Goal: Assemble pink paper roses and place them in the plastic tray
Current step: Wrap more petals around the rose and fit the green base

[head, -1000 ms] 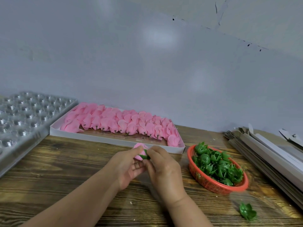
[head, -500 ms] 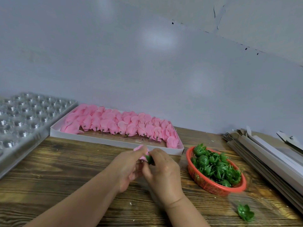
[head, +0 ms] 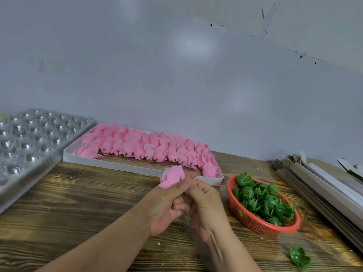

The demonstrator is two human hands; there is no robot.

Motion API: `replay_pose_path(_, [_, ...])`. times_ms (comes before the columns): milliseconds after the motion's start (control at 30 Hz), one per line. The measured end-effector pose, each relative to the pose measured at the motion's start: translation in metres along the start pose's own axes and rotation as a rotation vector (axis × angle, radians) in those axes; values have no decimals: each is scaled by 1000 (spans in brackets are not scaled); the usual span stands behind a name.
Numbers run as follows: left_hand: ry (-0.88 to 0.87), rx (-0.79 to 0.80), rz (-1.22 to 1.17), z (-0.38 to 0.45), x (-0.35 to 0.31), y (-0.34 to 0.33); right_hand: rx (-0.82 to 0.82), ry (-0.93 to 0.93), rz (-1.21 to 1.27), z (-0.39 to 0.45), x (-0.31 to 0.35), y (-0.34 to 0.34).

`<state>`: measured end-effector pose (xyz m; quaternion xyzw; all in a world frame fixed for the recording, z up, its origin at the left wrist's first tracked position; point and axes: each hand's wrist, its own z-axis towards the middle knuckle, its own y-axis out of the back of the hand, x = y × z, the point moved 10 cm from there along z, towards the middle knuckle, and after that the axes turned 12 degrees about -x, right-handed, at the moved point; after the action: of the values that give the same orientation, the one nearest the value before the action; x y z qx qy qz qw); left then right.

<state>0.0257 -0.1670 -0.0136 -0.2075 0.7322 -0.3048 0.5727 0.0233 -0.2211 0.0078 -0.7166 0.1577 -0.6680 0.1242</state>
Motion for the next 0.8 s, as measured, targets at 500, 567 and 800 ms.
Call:
replay_pose_path(500, [-33,-293,-143,1,-7,19,-139,802,-755,-25,31,-13])
replay_pose_path(567, [-25,-288,-144,0,-5,18,-160,891,-786,-30,36,-15])
replay_pose_path(800, [-51,-39,58,-5,-8,-2,-91,572,-459,-12,30,-3])
